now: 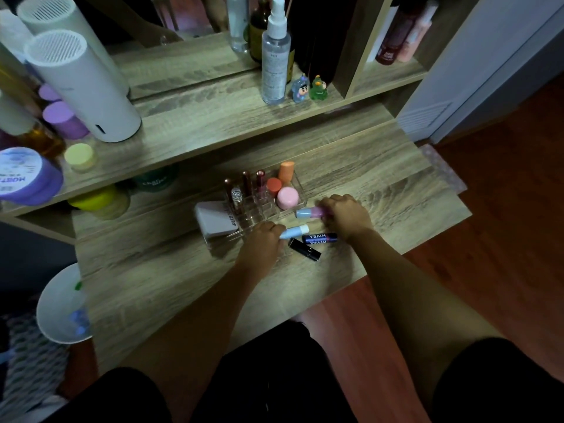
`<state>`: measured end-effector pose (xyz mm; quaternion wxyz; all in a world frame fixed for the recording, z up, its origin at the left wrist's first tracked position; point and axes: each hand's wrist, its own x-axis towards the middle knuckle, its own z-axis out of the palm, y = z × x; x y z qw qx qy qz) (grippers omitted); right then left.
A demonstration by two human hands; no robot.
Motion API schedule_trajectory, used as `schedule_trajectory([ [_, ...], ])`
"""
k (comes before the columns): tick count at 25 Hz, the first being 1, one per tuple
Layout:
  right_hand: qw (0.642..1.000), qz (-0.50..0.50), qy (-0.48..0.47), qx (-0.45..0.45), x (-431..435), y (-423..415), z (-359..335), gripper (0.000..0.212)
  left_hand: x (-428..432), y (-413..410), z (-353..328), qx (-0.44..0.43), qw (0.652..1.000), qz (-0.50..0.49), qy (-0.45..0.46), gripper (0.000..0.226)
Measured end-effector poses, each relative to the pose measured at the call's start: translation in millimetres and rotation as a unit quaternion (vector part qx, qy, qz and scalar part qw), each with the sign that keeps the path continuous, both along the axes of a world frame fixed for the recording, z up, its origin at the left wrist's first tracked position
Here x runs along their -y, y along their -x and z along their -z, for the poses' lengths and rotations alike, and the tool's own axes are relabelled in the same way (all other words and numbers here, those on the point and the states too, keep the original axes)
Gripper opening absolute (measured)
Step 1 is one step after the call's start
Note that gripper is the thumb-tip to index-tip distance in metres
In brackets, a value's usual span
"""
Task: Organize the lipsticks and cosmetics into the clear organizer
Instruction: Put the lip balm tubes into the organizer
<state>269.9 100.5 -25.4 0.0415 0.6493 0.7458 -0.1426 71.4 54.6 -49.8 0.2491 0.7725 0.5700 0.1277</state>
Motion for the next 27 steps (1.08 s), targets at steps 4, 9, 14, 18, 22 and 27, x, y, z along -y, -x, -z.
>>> schedule_trajectory([
  [4,0.997,0.036,-0.011,-0.062,6,-5,-4,0.029,6,8,-12,0.086,0.996,-0.003,-0.020,0.026],
  [9,0.951,0.090,-0.087,-0.282,9,11,-17,0.024,13,18,-36,0.145,0.985,-0.039,-0.081,0.022],
  [14,0.912,0.102,-0.064,-0.392,5,49,-21,0.026,18,28,-49,0.123,0.978,-0.103,-0.132,0.031],
  [18,0.887,0.080,-0.070,-0.449,1,74,-22,0.024,16,34,-52,0.092,0.972,-0.127,-0.173,0.027],
  [22,0.892,0.073,-0.082,-0.439,-3,83,-21,0.021,9,33,-48,0.014,0.976,-0.110,-0.190,0.030],
  [27,0.925,0.028,-0.058,-0.374,-6,84,-17,0.029,9,29,-46,-0.027,0.982,-0.110,-0.151,0.041],
])
